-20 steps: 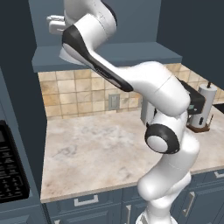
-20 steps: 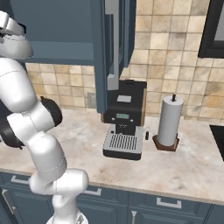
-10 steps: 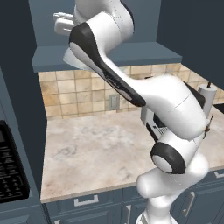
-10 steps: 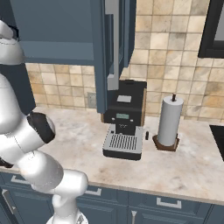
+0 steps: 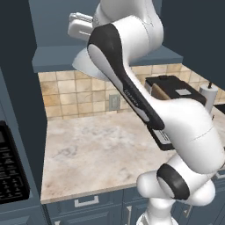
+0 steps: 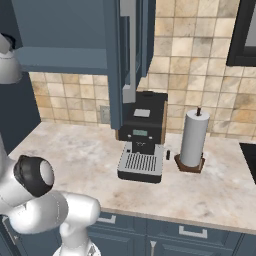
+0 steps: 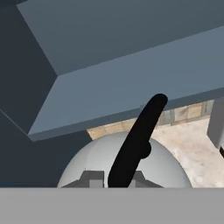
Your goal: Open the cabinet, pick the kettle from the cabinet, and place it in the sink.
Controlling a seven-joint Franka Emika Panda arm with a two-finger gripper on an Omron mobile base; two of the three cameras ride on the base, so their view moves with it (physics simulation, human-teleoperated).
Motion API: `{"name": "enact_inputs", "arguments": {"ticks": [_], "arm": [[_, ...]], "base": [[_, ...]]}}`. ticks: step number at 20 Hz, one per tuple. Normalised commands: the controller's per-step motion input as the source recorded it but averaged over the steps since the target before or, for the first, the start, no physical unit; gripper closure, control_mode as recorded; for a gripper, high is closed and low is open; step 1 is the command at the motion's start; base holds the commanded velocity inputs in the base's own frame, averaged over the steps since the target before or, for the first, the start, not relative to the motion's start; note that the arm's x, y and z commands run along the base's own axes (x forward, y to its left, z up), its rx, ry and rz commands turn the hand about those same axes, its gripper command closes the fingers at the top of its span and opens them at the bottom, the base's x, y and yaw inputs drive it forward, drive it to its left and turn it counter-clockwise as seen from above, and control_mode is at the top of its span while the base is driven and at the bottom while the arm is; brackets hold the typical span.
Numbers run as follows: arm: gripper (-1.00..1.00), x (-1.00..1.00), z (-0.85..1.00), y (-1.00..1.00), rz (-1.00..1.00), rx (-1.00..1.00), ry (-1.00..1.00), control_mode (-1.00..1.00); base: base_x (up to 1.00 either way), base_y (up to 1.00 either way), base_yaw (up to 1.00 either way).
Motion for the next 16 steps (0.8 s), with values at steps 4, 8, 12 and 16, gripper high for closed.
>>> {"name": "enact_inputs", "arguments": {"ticks": [4, 8, 12, 16], "arm": [[1.00, -0.58, -0.08, -0.36, 0.07, 0.00, 0.00, -1.00], [1.00, -0.51, -0.16, -0.35, 0.06, 0.00, 0.00, -1.00], [1.00, -0.44, -0.19, -0.33, 0.06, 0.00, 0.03, -1.00], [1.00, -0.36, -0.25, -0.27, 0.04, 0.00, 0.09, -1.00]], "base": [[0.00, 0.00, 0.00], [0.00, 0.00, 0.00], [0.00, 0.00, 0.00], [0.00, 0.00, 0.00]]}}
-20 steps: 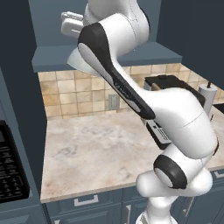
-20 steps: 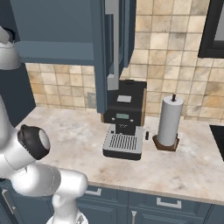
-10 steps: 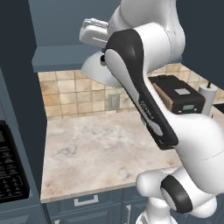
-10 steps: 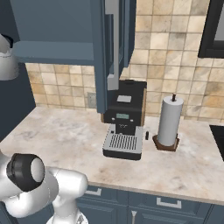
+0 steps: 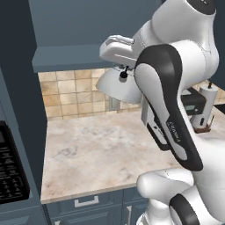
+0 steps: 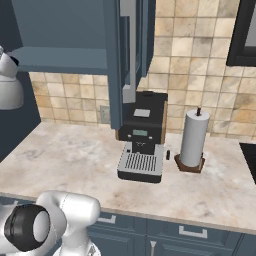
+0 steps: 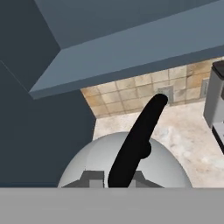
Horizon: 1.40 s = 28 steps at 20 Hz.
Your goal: Open the cabinet, pick the kettle from the cabinet, and place it in the sink.
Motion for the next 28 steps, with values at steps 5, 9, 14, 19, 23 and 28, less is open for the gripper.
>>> {"name": "enact_inputs", "arguments": {"ticks": [5, 9, 14, 19, 23, 28], "arm": [[1.00, -0.20, -0.31, -0.20, 0.01, 0.00, 0.17, -1.00], [1.00, -0.10, -0.30, -0.18, 0.00, 0.00, 0.17, -1.00], [1.00, -0.04, -0.28, -0.15, 0.00, 0.00, 0.14, -1.00], [1.00, 0.00, -0.25, -0.12, 0.00, -0.01, 0.08, -1.00], [1.00, 0.00, -0.22, -0.09, 0.00, -0.03, 0.05, -1.00], [1.00, 0.00, -0.24, -0.08, 0.00, -0.03, 0.03, -1.00]], "base": [[0.00, 0.00, 0.00], [0.00, 0.00, 0.00], [0.00, 0.00, 0.00], [0.00, 0.00, 0.00], [0.00, 0.00, 0.00], [0.00, 0.00, 0.00]]}}
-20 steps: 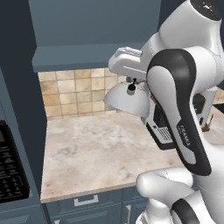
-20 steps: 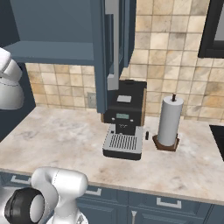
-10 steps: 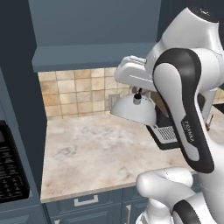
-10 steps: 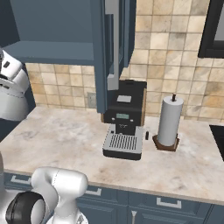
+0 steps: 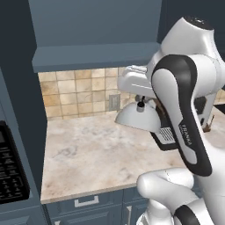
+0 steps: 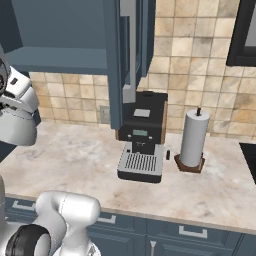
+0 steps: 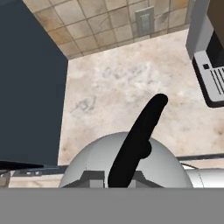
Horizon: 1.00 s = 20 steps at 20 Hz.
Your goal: Open the cabinet, pick the kettle from the cabinet, and place it in the sink.
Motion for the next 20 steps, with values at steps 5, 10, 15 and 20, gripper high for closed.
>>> {"name": "enact_inputs", "arguments": {"ticks": [5, 10, 15, 20], "arm": [[1.00, 0.00, -0.26, -0.08, 0.00, -0.02, 0.00, -1.00], [1.00, 0.00, -0.21, -0.08, 0.00, -0.01, 0.00, -1.00], [1.00, 0.07, -0.17, -0.04, 0.00, 0.00, 0.00, -1.00], [1.00, 0.10, -0.15, 0.00, 0.00, -0.02, 0.00, -1.00]], "base": [[0.00, 0.00, 0.00], [0.00, 0.00, 0.00], [0.00, 0.00, 0.00], [0.00, 0.00, 0.00]]}}
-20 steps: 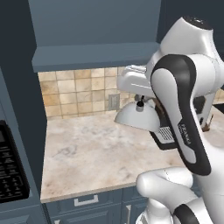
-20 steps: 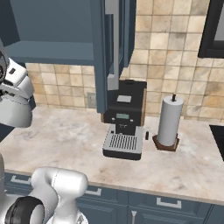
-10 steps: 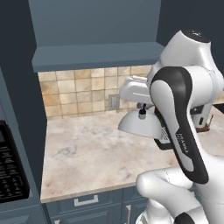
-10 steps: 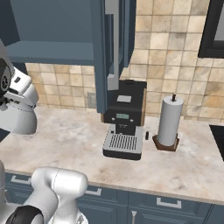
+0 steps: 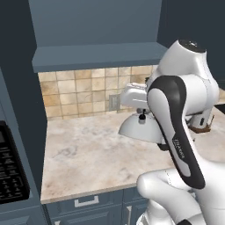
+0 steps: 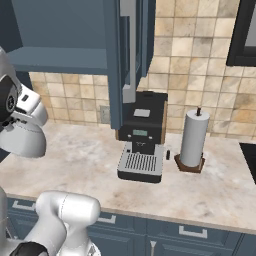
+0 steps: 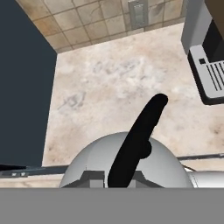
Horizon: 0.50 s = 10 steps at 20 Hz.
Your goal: Open the cabinet, pick the kettle from the cabinet, and place it in the sink.
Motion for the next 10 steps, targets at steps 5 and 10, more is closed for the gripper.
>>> {"name": "enact_inputs", "arguments": {"ticks": [5, 10], "arm": [[1.00, 0.10, -0.17, -0.01, 0.00, -0.02, 0.00, -1.00], [1.00, 0.11, -0.21, 0.00, 0.00, -0.02, 0.00, -1.00]], "base": [[0.00, 0.00, 0.00], [0.00, 0.00, 0.00]]}}
